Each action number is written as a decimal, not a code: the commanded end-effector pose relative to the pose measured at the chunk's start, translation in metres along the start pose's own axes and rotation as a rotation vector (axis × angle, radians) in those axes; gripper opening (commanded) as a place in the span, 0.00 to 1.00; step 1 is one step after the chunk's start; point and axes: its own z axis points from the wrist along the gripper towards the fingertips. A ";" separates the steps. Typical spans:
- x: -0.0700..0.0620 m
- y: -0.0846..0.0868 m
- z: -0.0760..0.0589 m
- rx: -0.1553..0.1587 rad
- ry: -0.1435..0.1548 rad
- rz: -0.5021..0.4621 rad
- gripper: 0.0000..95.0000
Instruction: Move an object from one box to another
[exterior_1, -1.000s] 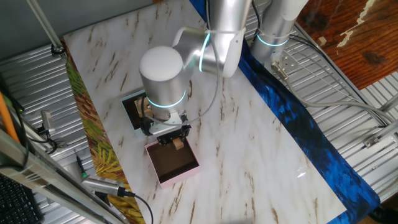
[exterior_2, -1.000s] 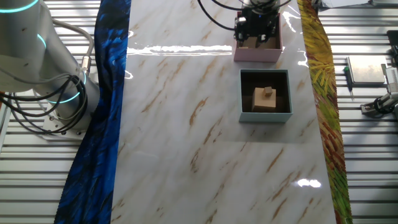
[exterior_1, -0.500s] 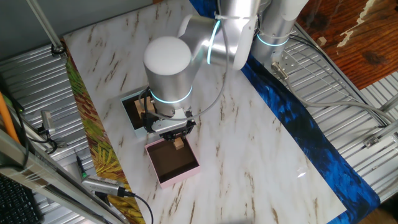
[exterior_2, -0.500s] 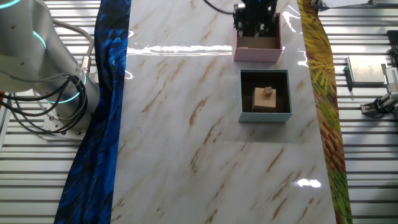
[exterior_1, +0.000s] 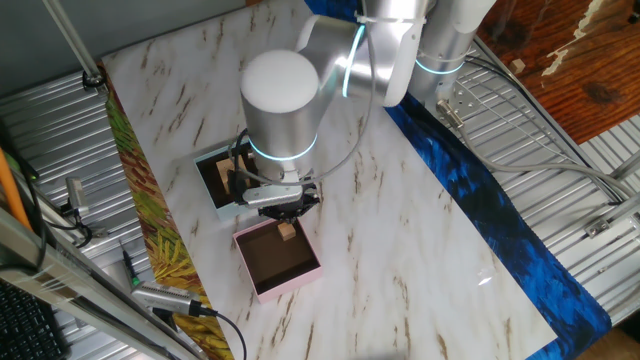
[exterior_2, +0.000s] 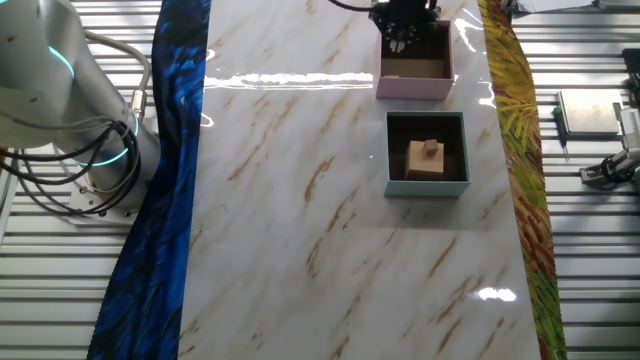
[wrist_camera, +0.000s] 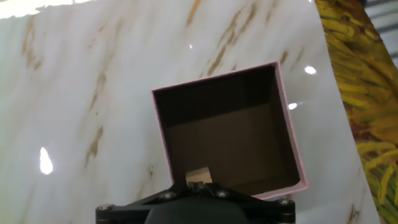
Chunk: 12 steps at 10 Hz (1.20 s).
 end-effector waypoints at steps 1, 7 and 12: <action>0.001 0.000 0.000 0.006 0.017 0.058 0.00; 0.039 -0.031 -0.008 0.004 0.016 -0.062 0.00; 0.103 -0.088 0.001 0.001 0.013 -0.225 0.00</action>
